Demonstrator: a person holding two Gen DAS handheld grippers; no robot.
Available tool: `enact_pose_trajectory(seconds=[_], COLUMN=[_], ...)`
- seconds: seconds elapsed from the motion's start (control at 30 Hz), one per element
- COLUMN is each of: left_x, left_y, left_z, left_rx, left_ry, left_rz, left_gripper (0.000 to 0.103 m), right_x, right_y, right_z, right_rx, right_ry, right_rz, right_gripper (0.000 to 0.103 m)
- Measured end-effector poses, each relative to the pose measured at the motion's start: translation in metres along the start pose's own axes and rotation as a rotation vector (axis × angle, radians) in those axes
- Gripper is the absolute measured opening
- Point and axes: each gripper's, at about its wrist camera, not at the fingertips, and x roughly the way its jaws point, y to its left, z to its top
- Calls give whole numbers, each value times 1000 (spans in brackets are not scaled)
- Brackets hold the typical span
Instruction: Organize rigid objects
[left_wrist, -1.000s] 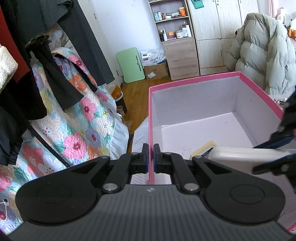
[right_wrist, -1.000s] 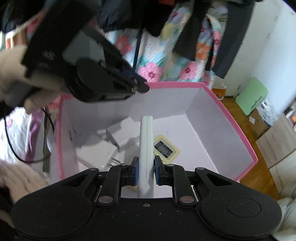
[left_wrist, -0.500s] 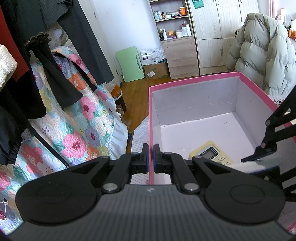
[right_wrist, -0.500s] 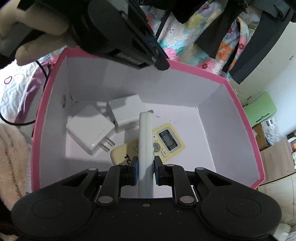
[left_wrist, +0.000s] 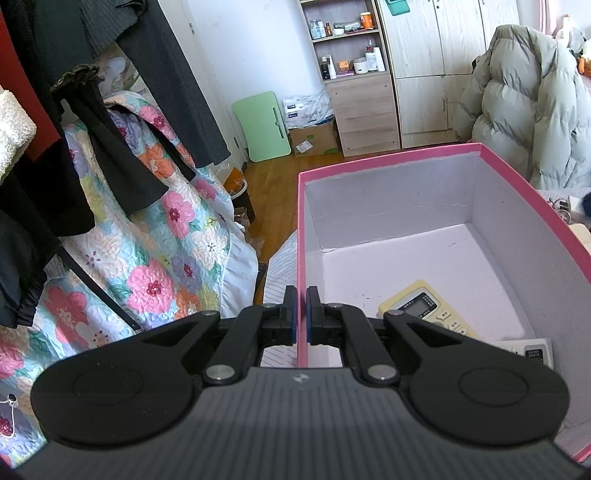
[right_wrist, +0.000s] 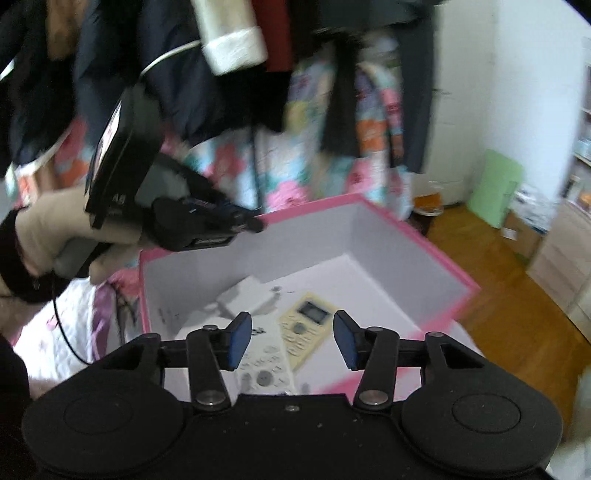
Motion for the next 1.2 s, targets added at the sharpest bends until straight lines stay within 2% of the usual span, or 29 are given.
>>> enact_pose_trajectory(seconds=[0.07,0.3,0.47,0.63,0.8,0.93,1.0,1.07,1.17,1.2], left_x=[0,0,1,-1,0,0,0,0,1,1], left_y=[1,1,-4,-3,-5,-4,-4,-6,-8,-8], left_z=[0,-2,-1,1,2,3,4,5,7,7], left_rx=[1,3,31,28,20,6,1,2,4,0], left_ry=[0,1,-1,8,8,9,11,17,22,24], left_rz=[3,16,27,23,30,27,28,35,46,45], left_gripper=[3,4,4,4,4,4,4,4,4,4], right_x=[-17,-51,-59,-44,-35,-44,-41,-31,-12,-6], right_y=[-4,-23,-39,-41,-40,-65,-82,-96,-113,-116], right_z=[-9,-56,-100,-128,-140,-148,-151,-153,-161,-164], right_rx=[54,316,510,588,583,686,729,759,814,828], right_ry=[-10,47,39,55,46,-34,-43,-35,-10,-2], right_rz=[-47,-203,-225,-295,-439,-441,-448,-446,-440,-450], right_gripper=[62,64,64,64,65,64,64,62,52,43])
